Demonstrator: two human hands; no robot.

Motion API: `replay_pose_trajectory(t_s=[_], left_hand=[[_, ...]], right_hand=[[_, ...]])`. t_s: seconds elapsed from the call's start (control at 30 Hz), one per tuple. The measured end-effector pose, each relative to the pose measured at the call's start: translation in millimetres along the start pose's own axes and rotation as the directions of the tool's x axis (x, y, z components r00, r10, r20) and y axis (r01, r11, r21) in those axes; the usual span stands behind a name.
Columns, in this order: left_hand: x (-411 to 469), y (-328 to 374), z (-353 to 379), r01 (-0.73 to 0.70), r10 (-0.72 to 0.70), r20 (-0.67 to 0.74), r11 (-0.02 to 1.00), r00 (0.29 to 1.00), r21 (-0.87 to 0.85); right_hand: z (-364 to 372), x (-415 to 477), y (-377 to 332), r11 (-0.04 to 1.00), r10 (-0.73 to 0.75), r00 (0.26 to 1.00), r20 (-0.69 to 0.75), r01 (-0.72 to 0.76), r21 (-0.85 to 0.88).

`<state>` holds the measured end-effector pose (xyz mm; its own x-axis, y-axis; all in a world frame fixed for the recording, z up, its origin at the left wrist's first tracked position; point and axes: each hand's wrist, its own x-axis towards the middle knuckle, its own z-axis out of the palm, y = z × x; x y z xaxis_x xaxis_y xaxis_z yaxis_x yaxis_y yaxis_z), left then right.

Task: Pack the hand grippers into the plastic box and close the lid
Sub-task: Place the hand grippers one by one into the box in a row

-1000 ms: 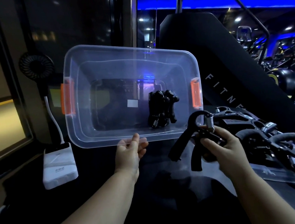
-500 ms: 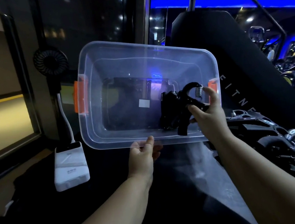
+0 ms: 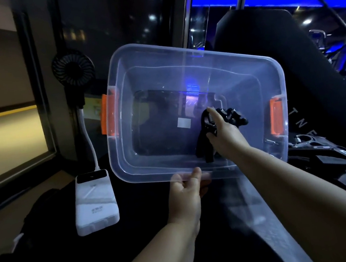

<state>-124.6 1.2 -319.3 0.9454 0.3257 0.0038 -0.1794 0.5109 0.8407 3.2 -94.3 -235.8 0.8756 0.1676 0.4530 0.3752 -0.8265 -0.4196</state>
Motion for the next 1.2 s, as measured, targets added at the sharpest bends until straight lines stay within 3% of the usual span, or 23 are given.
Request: replay_pose_trajectory(t_s=[0.27, 0.47, 0.6, 0.77, 0.93, 1.2], left_hand=[[-2, 4, -1, 0.012, -0.012, 0.008, 1.0, 1.0, -0.022], [-1, 4, -2, 0.008, -0.008, 0.025, 1.0, 1.0, -0.02], [-1, 3, -2, 0.001, 0.0, 0.026, 1.0, 1.0, -0.022], [0, 2, -2, 0.003, -0.002, 0.029, 1.0, 1.0, -0.027], [2, 0, -3, 0.004, -0.003, 0.033, 0.999, 0.999, -0.036], [5, -6, -4, -0.002, 0.001, 0.033, 1.0, 0.999, 0.008]], right_hand=[[9, 27, 5, 0.944, 0.034, 0.998, 0.05, -0.016, -0.329], [2, 34, 5, 0.792, -0.088, 0.996, -0.011, 0.063, -0.607], [7, 36, 8, 0.764, -0.145, 0.989, -0.029, 0.093, -0.639], [14, 39, 13, 0.744, -0.099, 0.989, 0.114, 0.149, -0.651], [11, 44, 9, 0.766, -0.068, 0.991, 0.112, 0.124, -0.631], [15, 48, -3, 0.661, -0.075, 0.989, 0.125, 0.143, -0.736]])
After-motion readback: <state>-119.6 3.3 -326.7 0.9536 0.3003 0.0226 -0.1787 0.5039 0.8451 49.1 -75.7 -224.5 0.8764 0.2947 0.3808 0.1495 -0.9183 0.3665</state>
